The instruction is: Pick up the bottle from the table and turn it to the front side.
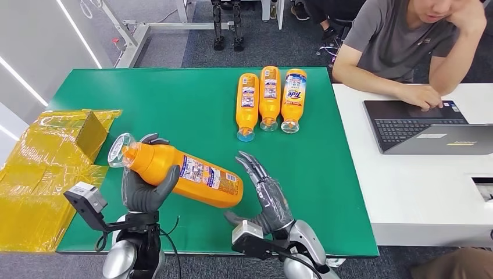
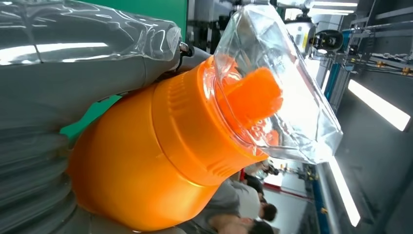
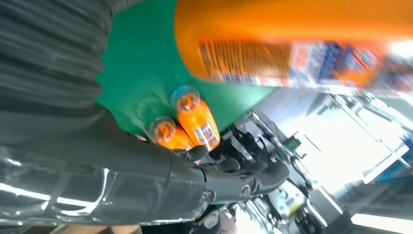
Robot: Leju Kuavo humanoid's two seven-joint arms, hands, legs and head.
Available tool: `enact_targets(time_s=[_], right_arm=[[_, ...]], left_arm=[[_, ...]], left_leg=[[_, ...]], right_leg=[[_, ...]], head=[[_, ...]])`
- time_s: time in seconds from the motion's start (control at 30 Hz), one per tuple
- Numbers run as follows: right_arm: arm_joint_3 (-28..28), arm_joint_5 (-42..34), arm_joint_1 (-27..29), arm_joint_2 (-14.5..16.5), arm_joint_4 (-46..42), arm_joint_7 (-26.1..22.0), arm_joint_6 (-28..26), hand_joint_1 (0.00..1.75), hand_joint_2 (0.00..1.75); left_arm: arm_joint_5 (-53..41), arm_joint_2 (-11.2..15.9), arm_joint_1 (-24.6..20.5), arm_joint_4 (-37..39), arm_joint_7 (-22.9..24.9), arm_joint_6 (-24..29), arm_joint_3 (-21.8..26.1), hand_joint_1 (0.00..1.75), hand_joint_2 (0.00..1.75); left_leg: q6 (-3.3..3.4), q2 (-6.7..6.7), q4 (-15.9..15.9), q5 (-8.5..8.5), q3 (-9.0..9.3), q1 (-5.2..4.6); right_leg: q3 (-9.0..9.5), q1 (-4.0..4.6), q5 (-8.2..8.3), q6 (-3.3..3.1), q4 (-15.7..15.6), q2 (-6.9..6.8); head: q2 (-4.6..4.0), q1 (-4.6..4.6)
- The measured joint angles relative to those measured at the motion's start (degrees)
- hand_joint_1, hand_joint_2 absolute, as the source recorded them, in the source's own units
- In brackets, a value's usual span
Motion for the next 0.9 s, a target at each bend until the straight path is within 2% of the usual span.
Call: enact_targets(time_s=[0.2,0.47,0.63,0.73,0.9], right_arm=[[-0.04,-3.93,1.82,-0.01,-3.01,-2.50,-3.04,0.00,1.75],[-0.04,-6.26,3.36,-0.10,-5.05,-4.26,-5.64,0.00,1.75],[-0.04,-8.00,3.84,-0.24,-5.38,-4.96,-8.49,0.00,1.75],[-0.05,-7.46,4.46,-0.24,-6.29,-4.47,-9.13,0.00,1.75],[-0.06,-7.11,4.89,-0.24,-7.11,-4.21,-9.16,0.00,1.75]], left_arm=[[-4.06,1.58,-0.50,-0.10,0.46,1.98,0.80,1.75,1.75],[-11.14,5.42,-2.08,-0.07,0.83,8.59,1.60,1.75,1.75],[-23.53,9.88,-2.09,0.76,4.26,12.29,2.62,1.75,1.75],[-29.42,11.97,-2.20,1.42,5.53,13.04,3.95,1.75,1.75],[-30.68,13.37,-2.58,1.89,5.85,12.95,4.89,1.75,1.75]], left_leg=[[0.00,0.00,0.00,0.00,0.00,0.00],[0.00,0.03,0.00,0.00,0.02,0.00],[-0.01,0.07,-0.01,0.00,0.02,0.01],[-0.01,0.07,-0.01,0.00,0.01,0.01],[-0.01,0.06,-0.01,0.00,0.01,0.00]], right_leg=[[-0.01,0.00,0.00,0.00,0.00,0.00],[0.00,0.00,0.00,-0.01,0.01,0.03],[-0.03,0.00,0.00,-0.01,0.01,0.07],[-0.04,0.01,0.00,-0.01,0.02,0.07],[-0.03,0.01,0.00,-0.01,0.02,0.07]], head=[[0.00,-0.01],[0.00,0.00],[0.00,-0.01],[0.00,-0.01],[0.00,-0.01]])
